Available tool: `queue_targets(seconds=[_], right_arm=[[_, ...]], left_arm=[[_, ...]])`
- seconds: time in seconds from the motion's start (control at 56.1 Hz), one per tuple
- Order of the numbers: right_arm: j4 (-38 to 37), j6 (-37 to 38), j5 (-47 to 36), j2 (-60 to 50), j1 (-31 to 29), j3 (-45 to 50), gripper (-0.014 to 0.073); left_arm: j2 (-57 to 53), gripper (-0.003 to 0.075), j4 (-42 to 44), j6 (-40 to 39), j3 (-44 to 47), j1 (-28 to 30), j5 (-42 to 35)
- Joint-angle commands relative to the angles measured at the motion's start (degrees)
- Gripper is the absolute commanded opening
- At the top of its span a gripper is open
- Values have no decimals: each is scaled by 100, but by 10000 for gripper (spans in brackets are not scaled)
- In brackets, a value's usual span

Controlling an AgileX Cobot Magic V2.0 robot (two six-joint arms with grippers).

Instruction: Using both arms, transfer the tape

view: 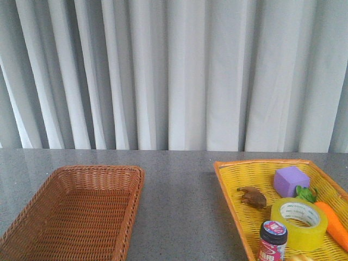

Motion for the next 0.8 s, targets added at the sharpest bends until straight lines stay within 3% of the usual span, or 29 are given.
queue_targets(seconds=[0.0, 0.41, 0.784], right_arm=[[-14, -6, -442, -44, -28, 25, -4], [147, 10, -442, -44, -28, 25, -4], [1899, 10, -485, -44, -28, 25, -4]], left_arm=[[27, -5, -16, -29, -78, -37, -449], [27, -5, -16, -29, -78, -37, -449], [27, -5, -16, -29, -78, -37, -449]])
